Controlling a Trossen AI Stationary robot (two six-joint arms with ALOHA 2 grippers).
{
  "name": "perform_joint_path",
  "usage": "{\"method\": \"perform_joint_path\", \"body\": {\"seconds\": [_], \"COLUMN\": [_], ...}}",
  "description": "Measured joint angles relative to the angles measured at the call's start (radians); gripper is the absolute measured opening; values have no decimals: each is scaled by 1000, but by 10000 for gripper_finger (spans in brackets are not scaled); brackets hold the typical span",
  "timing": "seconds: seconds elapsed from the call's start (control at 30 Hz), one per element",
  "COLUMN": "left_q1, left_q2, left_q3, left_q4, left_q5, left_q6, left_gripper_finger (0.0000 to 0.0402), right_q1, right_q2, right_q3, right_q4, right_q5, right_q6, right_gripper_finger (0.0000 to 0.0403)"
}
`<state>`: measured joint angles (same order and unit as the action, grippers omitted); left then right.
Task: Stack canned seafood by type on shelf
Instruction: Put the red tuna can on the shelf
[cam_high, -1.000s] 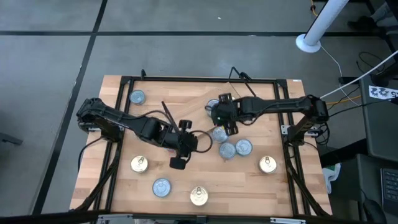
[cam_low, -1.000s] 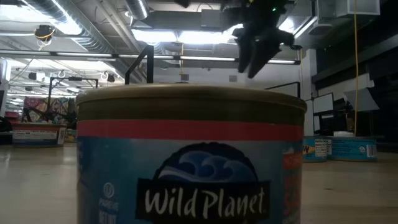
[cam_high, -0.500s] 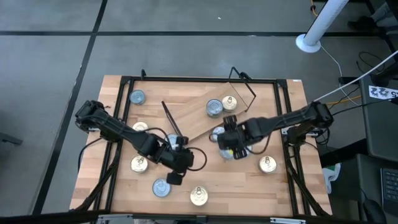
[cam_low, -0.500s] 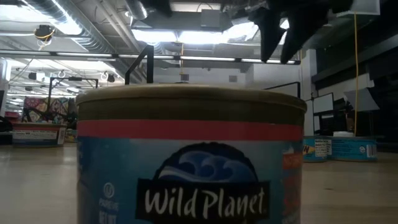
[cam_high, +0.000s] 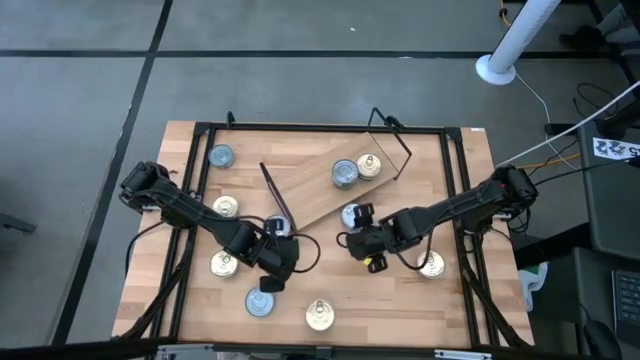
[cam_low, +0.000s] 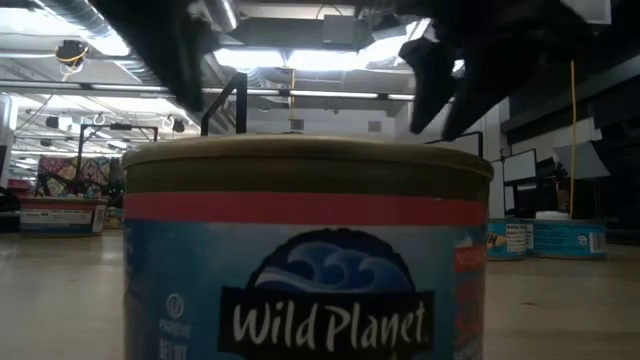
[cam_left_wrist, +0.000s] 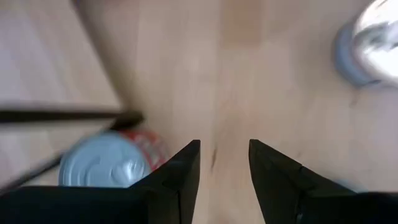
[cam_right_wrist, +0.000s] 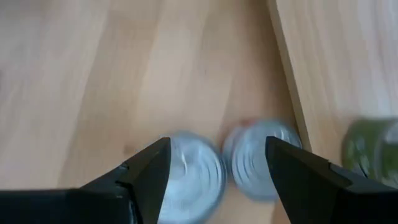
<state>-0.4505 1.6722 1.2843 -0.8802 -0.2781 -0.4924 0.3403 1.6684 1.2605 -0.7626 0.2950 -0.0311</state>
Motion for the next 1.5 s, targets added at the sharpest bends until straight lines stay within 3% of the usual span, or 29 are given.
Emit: {"method": "perform_joint_path", "body": {"seconds": [0.2, 0.47, 0.77, 1.33, 1.5], "left_q1": [-1, -1, 1, 1, -1], "left_q2": [-1, -1, -1, 46, 47], "left_q3": [-116, -186, -197, -197, -197], "left_q4": [-1, 2, 13, -2, -4], "left_q5": [-71, -168, -169, -192, -206], "left_q6": [-84, -89, -79, -45, -16], "left_gripper_finger": [131, 131, 131, 130, 99], "right_q1": [0, 0, -1, -1, -1], "right_q2": [0, 0, 1, 1, 1], "right_q3": [-51, -53, -53, -53, -53], "right_q4": [224, 365, 399, 462, 466], "right_q5": [0, 0, 1, 0, 0], "right_q6": [-3, -3, -80, -83, -83], "right_gripper_finger": [259, 259, 259, 259, 259]}}
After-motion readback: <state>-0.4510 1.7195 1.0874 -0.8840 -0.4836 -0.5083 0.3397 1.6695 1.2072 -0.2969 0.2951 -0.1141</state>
